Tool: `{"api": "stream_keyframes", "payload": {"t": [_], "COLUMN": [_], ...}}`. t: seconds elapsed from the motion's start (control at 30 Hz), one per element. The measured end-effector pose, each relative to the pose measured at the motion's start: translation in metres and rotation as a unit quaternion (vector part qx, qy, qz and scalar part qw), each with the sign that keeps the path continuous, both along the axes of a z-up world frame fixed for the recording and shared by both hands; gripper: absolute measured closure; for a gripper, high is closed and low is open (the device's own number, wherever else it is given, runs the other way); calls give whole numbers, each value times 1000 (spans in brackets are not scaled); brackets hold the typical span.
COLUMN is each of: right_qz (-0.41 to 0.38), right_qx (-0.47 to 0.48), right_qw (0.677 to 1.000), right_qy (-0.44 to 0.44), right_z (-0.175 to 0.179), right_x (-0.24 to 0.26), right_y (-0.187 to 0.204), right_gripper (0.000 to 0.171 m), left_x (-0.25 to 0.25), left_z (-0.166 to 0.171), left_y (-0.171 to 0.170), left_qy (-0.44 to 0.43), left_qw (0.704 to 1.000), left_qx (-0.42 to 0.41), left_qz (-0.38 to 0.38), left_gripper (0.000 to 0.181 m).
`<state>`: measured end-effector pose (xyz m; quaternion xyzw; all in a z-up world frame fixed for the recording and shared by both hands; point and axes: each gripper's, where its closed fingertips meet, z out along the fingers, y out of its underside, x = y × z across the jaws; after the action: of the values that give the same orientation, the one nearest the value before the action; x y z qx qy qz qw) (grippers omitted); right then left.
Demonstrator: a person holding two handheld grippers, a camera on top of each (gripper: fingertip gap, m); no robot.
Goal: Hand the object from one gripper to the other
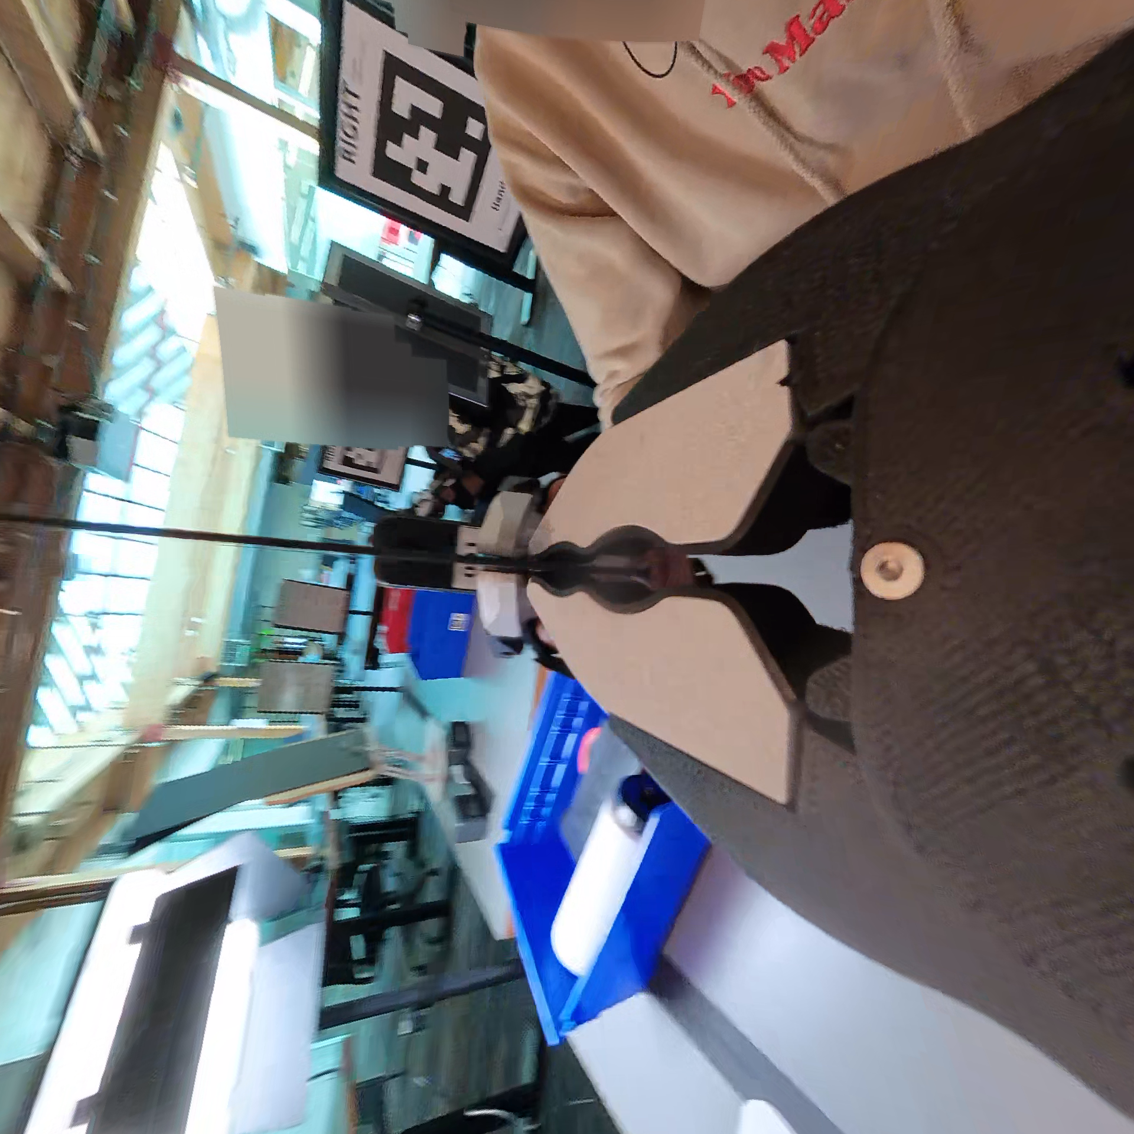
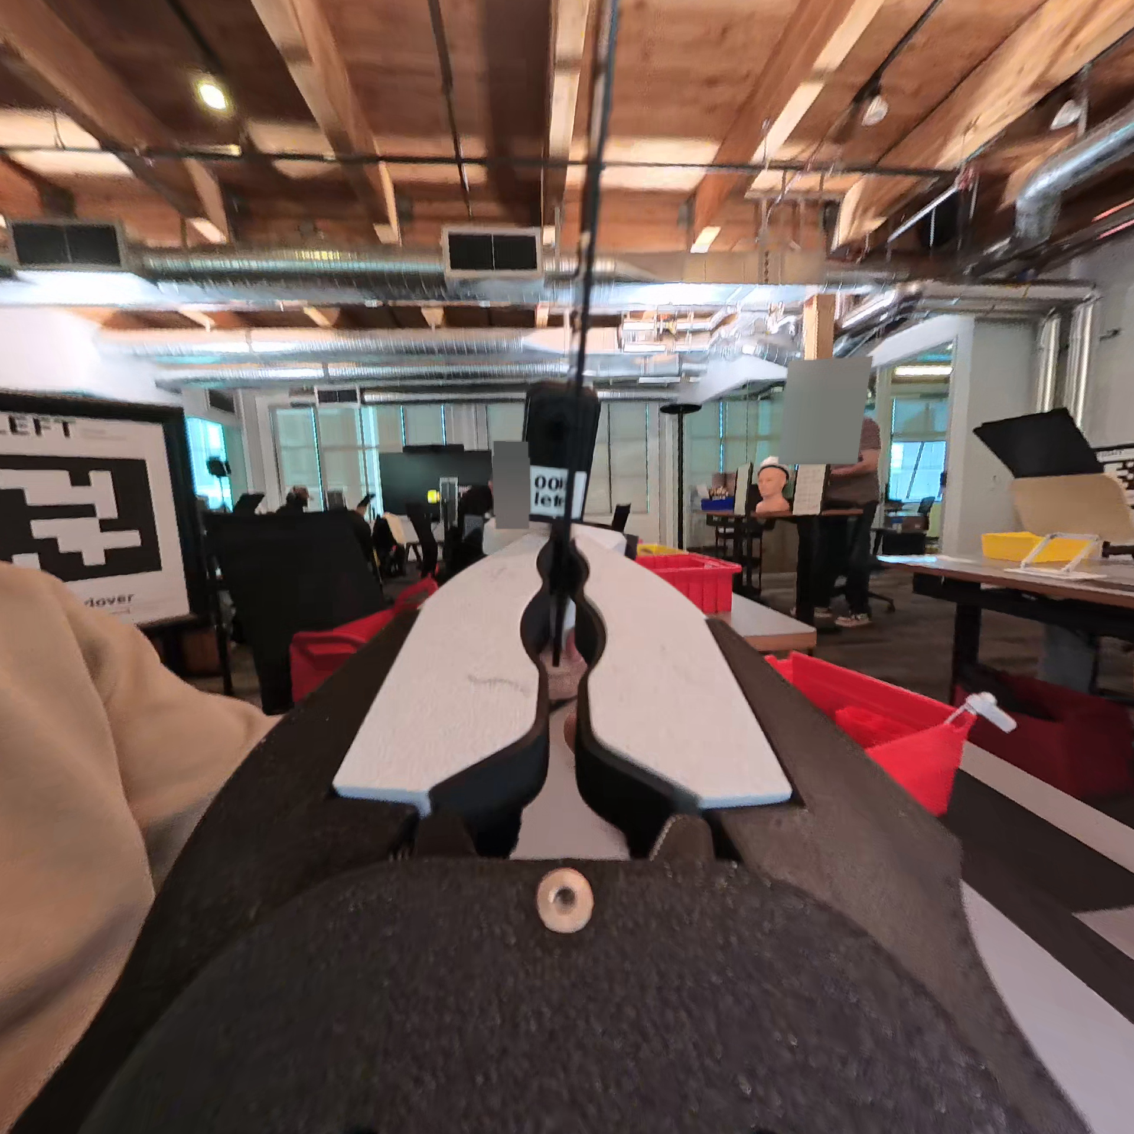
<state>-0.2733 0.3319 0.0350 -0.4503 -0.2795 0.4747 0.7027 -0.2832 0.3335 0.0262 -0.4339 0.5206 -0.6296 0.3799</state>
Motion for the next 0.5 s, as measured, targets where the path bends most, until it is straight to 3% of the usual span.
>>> {"api": "stream_keyframes", "payload": {"t": [0.13, 0.2, 0.37, 0.43, 0.5], "right_qz": [-4, 13, 6, 3, -5], "right_qx": [20, 2, -13, -3, -5], "right_qw": [996, 995, 997, 995, 994], "right_qy": [88, 103, 77, 104, 105], "right_z": [10, 7, 9, 19, 23], "right_x": [6, 4, 5, 18, 25], "right_y": [-4, -3, -1, -4, -3], "right_gripper": [170, 169, 169, 160, 162], "left_x": [-1, 11, 7, 2, 0], "left_z": [22, 12, 16, 20, 20], "left_y": [-1, -6, -1, 3, 8], "left_qy": [-120, -100, -89, -89, -89], "left_qw": [993, 995, 996, 995, 994], "left_qx": [-20, 4, -18, -38, -53], "left_qz": [13, 22, 22, 16, 21], "left_gripper": [167, 178, 179, 179, 179]}}
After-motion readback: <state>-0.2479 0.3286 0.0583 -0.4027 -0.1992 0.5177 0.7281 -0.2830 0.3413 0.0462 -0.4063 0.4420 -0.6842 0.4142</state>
